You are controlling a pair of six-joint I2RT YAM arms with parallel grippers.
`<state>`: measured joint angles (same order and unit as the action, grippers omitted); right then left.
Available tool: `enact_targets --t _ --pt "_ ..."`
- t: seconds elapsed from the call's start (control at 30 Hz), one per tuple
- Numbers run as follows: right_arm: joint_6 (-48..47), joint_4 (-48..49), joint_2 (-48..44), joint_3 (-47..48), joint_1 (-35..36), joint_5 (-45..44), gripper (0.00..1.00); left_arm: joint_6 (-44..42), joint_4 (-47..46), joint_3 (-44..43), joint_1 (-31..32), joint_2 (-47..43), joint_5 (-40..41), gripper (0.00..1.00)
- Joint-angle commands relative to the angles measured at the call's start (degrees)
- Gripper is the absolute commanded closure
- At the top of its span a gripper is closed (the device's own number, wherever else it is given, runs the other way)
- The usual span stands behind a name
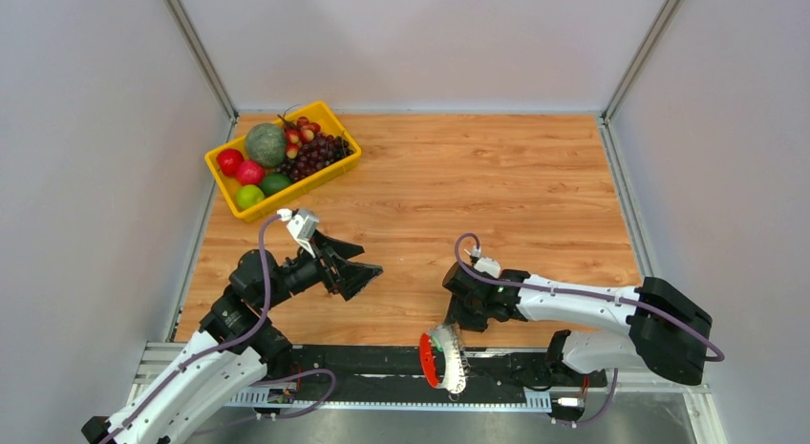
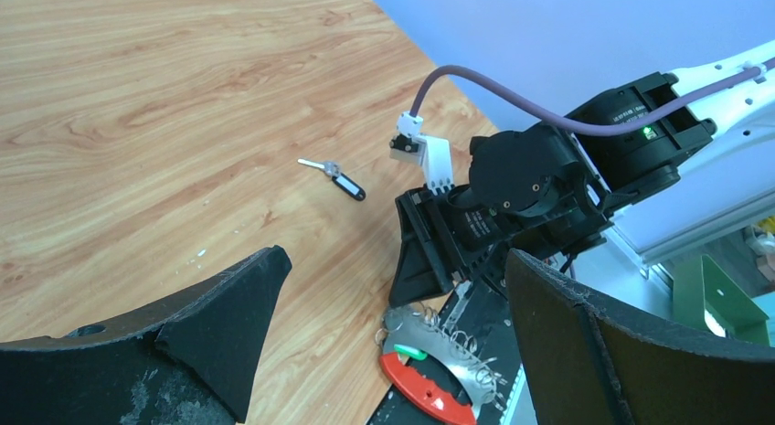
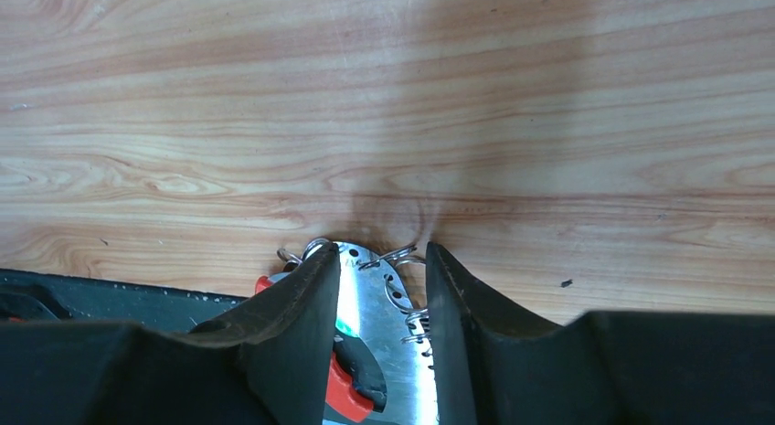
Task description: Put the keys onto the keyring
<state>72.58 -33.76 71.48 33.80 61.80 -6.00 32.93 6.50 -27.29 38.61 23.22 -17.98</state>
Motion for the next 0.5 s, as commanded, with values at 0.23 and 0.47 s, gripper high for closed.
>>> enact_targets --t 0.23,0.47 --pt "3.1 1.2 -0.8 1.4 -1.1 -4.1 0.8 0.8 -1.0 0.6 0.1 -0.6 -1.2 0.0" --pt "1.0 1.5 1.2 2.9 -1.2 -3.8 1.0 0.8 -1.0 0.7 0.1 -0.3 -0.8 0.0"
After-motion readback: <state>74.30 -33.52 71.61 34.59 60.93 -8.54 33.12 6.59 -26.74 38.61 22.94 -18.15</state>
